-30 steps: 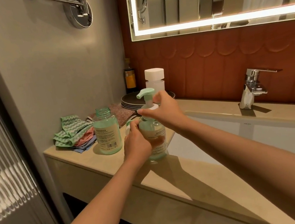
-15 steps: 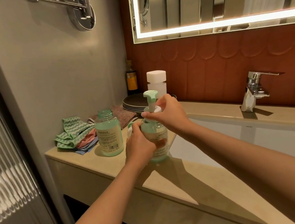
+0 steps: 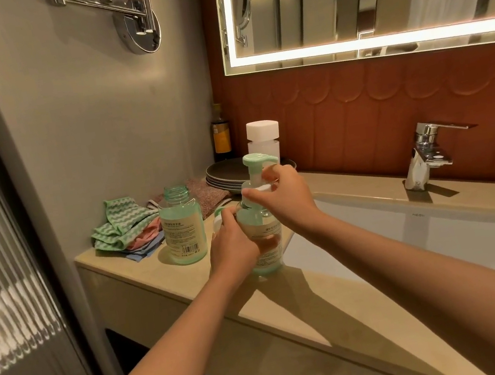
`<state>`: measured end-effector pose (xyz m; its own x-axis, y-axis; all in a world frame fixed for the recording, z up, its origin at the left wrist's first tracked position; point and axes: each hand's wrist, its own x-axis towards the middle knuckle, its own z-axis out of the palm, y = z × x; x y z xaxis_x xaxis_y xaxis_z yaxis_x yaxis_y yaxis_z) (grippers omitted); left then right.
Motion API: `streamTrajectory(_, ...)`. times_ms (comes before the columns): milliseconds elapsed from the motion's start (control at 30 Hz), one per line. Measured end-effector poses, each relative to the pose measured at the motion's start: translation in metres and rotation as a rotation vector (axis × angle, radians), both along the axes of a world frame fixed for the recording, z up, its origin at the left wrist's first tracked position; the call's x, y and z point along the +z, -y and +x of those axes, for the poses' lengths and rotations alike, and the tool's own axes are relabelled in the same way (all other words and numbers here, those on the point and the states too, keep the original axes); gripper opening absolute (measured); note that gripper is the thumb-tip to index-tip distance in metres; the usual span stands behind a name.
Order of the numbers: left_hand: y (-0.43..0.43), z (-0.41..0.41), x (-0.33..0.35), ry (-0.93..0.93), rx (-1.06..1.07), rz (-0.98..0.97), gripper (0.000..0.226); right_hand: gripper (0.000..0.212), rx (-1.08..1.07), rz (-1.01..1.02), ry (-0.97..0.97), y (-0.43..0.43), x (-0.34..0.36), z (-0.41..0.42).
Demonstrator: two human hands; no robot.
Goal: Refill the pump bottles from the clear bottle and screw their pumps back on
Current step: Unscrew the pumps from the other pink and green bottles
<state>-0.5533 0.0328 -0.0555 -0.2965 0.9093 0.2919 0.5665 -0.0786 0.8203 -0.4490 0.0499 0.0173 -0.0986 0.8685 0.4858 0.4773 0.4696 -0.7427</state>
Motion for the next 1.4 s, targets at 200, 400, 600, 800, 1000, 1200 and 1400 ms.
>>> streamTrajectory(200,0.001,0.001,-0.001,-0.011,-0.006,0.017,0.075,0.048,0.13,-0.024,-0.06,0.005,-0.003,0.003)
streamTrajectory(400,0.0,0.0,0.0,0.008,-0.01,0.001,0.076,0.039,0.012,-0.006,-0.031,0.001,-0.002,0.006)
streamTrajectory(600,0.002,0.001,0.0,0.028,-0.015,0.012,0.076,0.049,0.142,-0.084,-0.009,0.003,-0.002,0.009)
streamTrajectory(800,0.001,0.001,-0.001,-0.002,-0.006,0.01,0.078,0.05,-0.001,-0.014,0.032,0.001,-0.003,0.006)
streamTrajectory(1000,0.002,0.002,-0.001,0.015,-0.015,0.015,0.077,0.05,0.118,-0.044,0.098,-0.002,-0.011,0.009)
streamTrajectory(1200,0.002,0.002,0.0,0.005,-0.01,0.014,0.077,0.056,0.014,0.025,0.007,-0.002,-0.01,0.005)
streamTrajectory(1400,0.002,0.001,-0.001,0.036,-0.015,0.015,0.074,0.051,0.088,-0.032,0.094,-0.002,-0.006,0.004)
